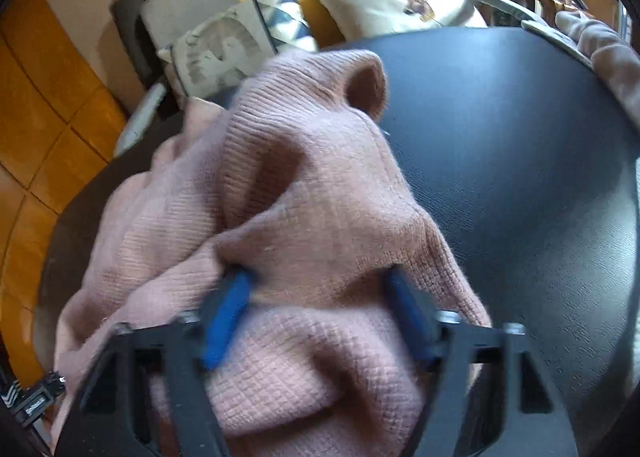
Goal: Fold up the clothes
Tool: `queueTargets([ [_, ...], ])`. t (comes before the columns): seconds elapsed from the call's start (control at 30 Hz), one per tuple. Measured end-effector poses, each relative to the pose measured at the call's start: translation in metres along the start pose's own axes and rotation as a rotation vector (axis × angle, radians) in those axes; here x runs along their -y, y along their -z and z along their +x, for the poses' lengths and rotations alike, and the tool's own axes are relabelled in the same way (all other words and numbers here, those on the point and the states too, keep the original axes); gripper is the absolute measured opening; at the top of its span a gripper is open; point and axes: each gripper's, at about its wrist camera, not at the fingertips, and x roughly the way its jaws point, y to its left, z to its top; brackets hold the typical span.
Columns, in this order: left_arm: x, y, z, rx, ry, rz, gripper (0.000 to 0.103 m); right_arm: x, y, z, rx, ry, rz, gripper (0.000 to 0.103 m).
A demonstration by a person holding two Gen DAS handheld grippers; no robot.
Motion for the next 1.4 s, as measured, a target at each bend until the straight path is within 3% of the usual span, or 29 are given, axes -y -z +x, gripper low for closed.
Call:
queueTargets([
  [0.03,0.002,0.001,0.0,0.001,-0.002,0.005,0.01,0.0,0.001,-0.002,0.009,-0.028,-0.003,0.022],
  [0.1,0.006,0.002,0.001,0.003,-0.006,0.015,0.01,-0.005,0.004,-0.012,0.036,-0.012,-0.028,0.014],
  [0.43,0.024,0.01,0.005,0.012,-0.024,0.066,0.01,0.011,0.015,-0.116,0.278,0.078,-0.06,0.008],
  [0.6,0.038,0.016,0.006,0.005,-0.056,0.121,0.01,0.022,0.032,-0.125,0.235,0.181,-0.065,0.007],
  [0.73,0.051,0.023,0.009,-0.002,-0.121,0.203,0.014,0.038,0.057,-0.095,0.021,0.236,-0.053,0.008],
  [0.8,0.054,0.026,0.009,0.002,-0.139,0.23,0.015,0.042,0.065,-0.091,0.001,0.238,-0.021,0.013],
  [0.87,0.052,0.025,0.004,0.006,-0.13,0.23,0.015,0.041,0.059,-0.107,0.064,0.259,0.002,0.021],
  [0.93,0.044,0.019,-0.005,0.017,-0.096,0.192,0.015,0.036,0.048,-0.126,0.161,0.299,0.006,0.044],
  [0.97,0.038,0.012,-0.013,0.025,-0.068,0.159,0.015,0.031,0.038,-0.137,0.23,0.314,-0.005,0.069],
  [1.0,0.032,0.007,-0.018,0.033,-0.051,0.135,0.015,0.024,0.029,-0.141,0.267,0.304,-0.022,0.086],
  [1.07,0.023,-0.01,-0.025,0.054,-0.053,0.104,0.018,0.009,0.007,-0.139,0.299,0.27,-0.072,0.087],
  [1.17,0.016,-0.039,-0.028,0.086,-0.145,0.085,0.019,-0.019,-0.027,-0.11,0.266,0.235,-0.201,0.087],
  [1.27,0.01,-0.072,-0.022,0.114,-0.212,0.077,0.022,-0.036,-0.052,-0.06,0.187,0.293,-0.292,0.087],
  [1.4,0.012,-0.111,0.011,0.056,-0.236,0.118,0.023,-0.024,-0.077,0.0,0.058,0.347,-0.289,0.087],
])
